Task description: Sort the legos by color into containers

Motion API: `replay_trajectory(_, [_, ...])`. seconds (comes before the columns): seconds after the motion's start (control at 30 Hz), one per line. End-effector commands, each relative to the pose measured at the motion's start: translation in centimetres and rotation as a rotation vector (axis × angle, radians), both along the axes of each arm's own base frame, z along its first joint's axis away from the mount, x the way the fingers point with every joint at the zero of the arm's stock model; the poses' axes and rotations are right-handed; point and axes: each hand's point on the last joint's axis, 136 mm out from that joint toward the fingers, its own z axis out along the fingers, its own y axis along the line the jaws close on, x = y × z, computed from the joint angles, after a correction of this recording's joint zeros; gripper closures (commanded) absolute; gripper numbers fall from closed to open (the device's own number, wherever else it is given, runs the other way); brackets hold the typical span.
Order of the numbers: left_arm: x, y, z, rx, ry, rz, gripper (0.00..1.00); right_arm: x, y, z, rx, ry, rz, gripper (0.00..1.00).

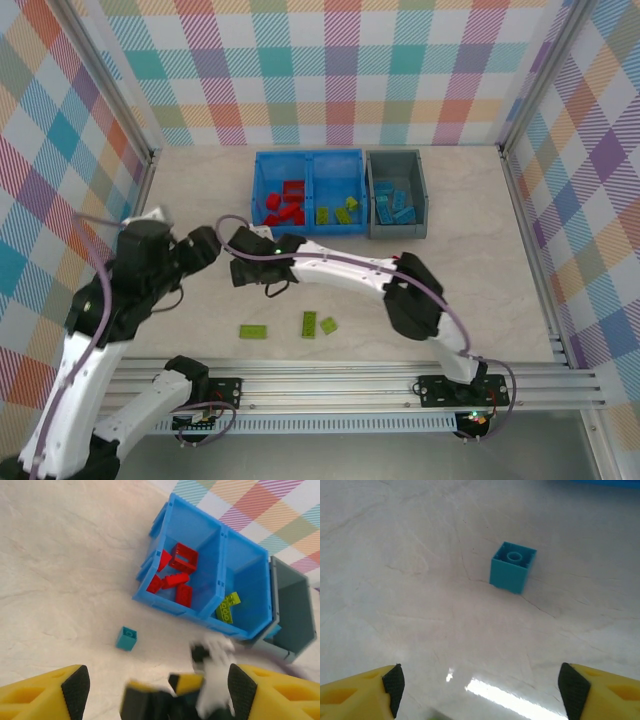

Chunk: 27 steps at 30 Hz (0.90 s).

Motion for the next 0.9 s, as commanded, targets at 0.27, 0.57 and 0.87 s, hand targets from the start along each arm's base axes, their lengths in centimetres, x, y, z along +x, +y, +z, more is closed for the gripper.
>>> replay_trajectory(0.27, [-6.5, 2.8, -2.1, 0.034, -0.012, 0.000, 0.24, 3.9, -0.6, -6.1, -0.185, 0.041, -0.133, 0.16])
replay_trajectory(0.57, [-6.3, 2.2, -2.9, 0.008, -0.004, -0.019, 0.26, 5.3, -0.1, -8.8, -0.182, 0.057, -0.141, 0.37])
replay_trajectory(0.87, [-6.2, 1.7, -3.3, 0.001, 0.012, -0.044, 0.26, 5.6, 0.6, -7.2, -0.158, 0.029, -0.092, 0.67])
